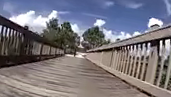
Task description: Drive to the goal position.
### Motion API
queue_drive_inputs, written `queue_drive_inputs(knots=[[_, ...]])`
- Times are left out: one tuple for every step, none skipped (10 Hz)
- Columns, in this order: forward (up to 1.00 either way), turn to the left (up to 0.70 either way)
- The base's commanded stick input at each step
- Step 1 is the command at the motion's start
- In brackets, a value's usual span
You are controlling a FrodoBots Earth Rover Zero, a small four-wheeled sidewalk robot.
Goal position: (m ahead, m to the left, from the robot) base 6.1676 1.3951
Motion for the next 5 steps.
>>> queue_drive_inputs(knots=[[0.85,0.00],[0.85,0.00],[0.85,0.00],[0.85,0.00],[0.85,0.00]])
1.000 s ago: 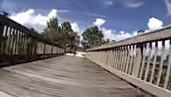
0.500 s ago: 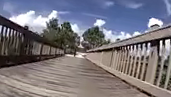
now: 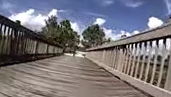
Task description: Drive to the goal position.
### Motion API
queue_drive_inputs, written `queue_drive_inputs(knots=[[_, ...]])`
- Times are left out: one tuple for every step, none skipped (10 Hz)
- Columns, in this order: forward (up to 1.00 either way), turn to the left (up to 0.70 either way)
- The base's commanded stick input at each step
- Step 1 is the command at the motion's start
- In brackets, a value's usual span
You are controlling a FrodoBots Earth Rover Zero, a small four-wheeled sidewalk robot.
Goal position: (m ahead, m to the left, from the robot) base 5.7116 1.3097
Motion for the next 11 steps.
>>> queue_drive_inputs(knots=[[0.85,0.00],[0.85,0.00],[0.85,0.00],[0.85,0.00],[0.85,0.00],[0.85,0.00],[0.85,0.00],[0.85,0.00],[0.85,0.00],[0.85,0.00],[0.85,0.00]])
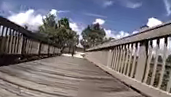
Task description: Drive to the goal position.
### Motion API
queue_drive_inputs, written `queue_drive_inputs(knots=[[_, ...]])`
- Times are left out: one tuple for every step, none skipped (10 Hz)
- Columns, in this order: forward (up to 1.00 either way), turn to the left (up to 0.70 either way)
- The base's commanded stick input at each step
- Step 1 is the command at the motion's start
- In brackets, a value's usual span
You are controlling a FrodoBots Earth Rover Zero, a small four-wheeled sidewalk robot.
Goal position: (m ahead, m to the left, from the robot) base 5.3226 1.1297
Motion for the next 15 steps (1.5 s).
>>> queue_drive_inputs(knots=[[0.85,0.00],[0.85,0.00],[0.85,0.00],[0.85,0.00],[0.85,0.00],[0.85,0.00],[0.85,0.00],[0.85,0.00],[0.85,0.00],[0.85,0.00],[0.85,0.00],[0.85,0.00],[0.85,0.00],[0.85,0.00],[0.85,0.00]])
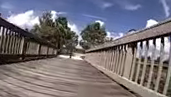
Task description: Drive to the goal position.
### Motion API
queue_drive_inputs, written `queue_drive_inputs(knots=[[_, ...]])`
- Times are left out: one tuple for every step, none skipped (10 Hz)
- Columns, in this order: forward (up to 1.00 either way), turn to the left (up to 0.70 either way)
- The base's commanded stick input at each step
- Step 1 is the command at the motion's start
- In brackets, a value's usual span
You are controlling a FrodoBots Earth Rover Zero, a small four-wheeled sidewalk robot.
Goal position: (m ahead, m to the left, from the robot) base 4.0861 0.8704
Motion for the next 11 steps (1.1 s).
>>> queue_drive_inputs(knots=[[0.85,0.00],[0.85,0.00],[0.85,0.00],[0.85,0.00],[0.85,0.00],[0.85,0.00],[0.85,0.00],[0.85,0.00],[0.85,0.00],[0.85,0.00],[0.85,0.00]])
